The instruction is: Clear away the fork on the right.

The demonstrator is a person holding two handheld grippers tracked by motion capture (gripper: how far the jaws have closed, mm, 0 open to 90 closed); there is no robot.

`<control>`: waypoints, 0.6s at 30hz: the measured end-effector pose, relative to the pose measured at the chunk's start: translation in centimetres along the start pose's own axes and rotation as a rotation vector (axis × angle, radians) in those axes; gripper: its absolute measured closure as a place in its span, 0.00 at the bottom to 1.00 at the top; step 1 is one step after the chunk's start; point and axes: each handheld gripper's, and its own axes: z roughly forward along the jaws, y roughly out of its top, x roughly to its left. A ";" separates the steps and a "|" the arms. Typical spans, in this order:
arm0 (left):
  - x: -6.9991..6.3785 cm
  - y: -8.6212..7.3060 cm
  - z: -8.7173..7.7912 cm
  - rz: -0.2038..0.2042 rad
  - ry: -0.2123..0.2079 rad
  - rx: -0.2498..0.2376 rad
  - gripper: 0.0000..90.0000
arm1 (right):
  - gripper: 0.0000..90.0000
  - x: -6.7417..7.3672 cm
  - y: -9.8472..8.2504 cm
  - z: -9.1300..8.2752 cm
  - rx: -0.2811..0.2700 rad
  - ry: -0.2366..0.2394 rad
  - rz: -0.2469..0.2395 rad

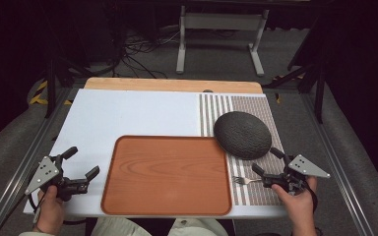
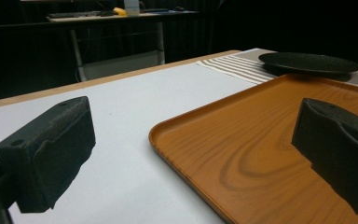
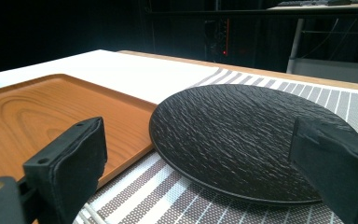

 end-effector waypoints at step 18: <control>0.1 0.0 -0.1 -0.011 0.017 0.000 0.00 | 0.07 0.2 0.5 0.1 0.025 0.017 -0.012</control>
